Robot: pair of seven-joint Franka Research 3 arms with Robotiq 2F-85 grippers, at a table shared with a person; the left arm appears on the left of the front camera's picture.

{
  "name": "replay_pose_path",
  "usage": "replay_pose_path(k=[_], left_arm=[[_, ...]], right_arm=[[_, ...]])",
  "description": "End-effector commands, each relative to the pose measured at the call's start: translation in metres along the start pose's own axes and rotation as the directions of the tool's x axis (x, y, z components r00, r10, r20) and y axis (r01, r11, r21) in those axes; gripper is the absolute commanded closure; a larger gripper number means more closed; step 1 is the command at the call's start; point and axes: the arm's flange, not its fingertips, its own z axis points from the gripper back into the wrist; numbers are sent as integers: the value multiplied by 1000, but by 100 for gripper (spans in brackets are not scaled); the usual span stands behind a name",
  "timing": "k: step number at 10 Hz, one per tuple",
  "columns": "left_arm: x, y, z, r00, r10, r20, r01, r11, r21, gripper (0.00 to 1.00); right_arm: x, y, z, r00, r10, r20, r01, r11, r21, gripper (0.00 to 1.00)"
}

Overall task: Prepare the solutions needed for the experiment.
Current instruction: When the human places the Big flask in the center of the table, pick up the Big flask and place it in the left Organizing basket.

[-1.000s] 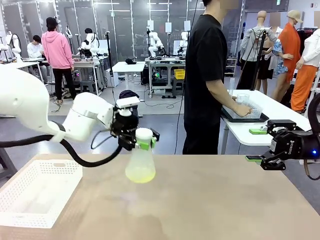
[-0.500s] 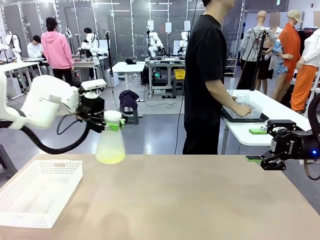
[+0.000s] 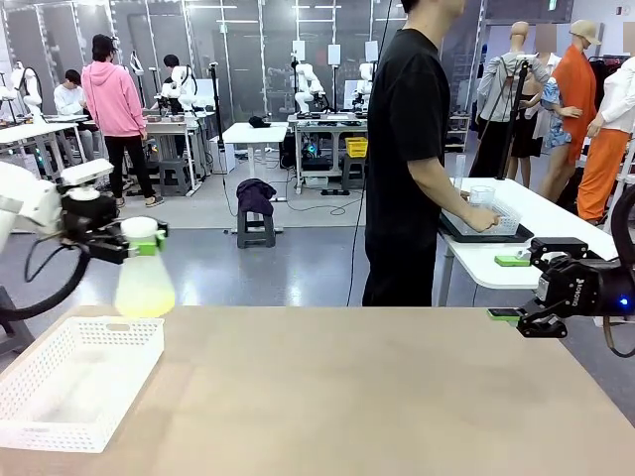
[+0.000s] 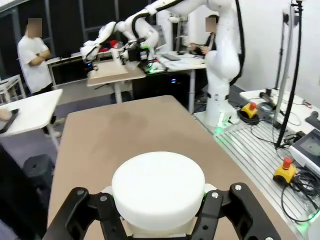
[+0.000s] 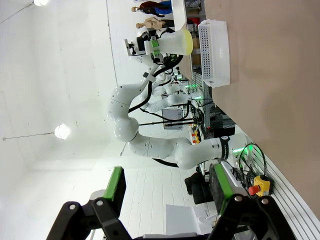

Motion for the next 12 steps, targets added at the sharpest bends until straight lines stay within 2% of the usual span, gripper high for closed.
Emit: replay_pose_path(k=[1, 5, 12], left_arm=[[-18, -29, 34, 1000, -2, 24, -1, 994, 107, 84], [-74, -72, 96, 990, 2, 141, -30, 980, 197, 84], [-127, -68, 85, 980, 57, 191, -87, 984, 152, 84]], right_arm=[[0, 1, -1, 1000, 16, -3, -16, 1000, 8, 14], [0, 1, -1, 1000, 16, -3, -16, 1000, 8, 14], [0, 1, -1, 1000, 16, -3, -16, 1000, 8, 14]])
